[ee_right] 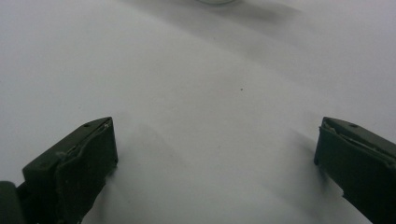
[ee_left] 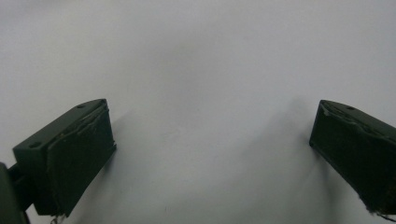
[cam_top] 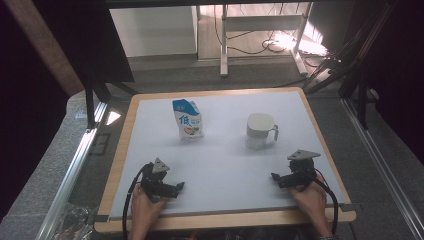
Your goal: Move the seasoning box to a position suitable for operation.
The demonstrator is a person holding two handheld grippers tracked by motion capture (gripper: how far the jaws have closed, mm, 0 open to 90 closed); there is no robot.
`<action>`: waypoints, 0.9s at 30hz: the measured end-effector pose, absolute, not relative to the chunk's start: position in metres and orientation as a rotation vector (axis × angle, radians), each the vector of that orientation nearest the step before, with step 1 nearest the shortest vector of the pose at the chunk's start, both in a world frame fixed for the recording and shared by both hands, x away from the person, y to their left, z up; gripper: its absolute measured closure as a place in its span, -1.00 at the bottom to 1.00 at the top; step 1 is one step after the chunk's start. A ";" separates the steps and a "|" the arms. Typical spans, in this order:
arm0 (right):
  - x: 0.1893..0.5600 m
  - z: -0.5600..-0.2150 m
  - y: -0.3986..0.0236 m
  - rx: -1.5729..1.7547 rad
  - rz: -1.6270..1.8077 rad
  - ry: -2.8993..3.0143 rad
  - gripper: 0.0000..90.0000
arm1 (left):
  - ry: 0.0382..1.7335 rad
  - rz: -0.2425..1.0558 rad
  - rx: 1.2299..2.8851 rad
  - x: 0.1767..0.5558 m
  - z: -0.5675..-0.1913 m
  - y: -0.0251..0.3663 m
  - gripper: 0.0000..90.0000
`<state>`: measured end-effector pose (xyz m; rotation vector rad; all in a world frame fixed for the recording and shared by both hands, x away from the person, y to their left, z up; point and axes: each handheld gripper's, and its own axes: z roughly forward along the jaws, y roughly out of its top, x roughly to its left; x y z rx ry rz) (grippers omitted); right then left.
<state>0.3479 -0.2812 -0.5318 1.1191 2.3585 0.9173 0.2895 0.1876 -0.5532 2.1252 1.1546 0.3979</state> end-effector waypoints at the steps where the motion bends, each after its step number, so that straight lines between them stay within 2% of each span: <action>1: 0.348 -0.532 -0.281 1.121 0.918 2.359 -1.00 | 1.155 0.398 2.126 0.290 -0.553 0.188 -1.00; 27: 0.348 -0.531 -0.281 1.123 0.915 2.362 -1.00 | 1.158 0.404 2.121 0.289 -0.554 0.187 -1.00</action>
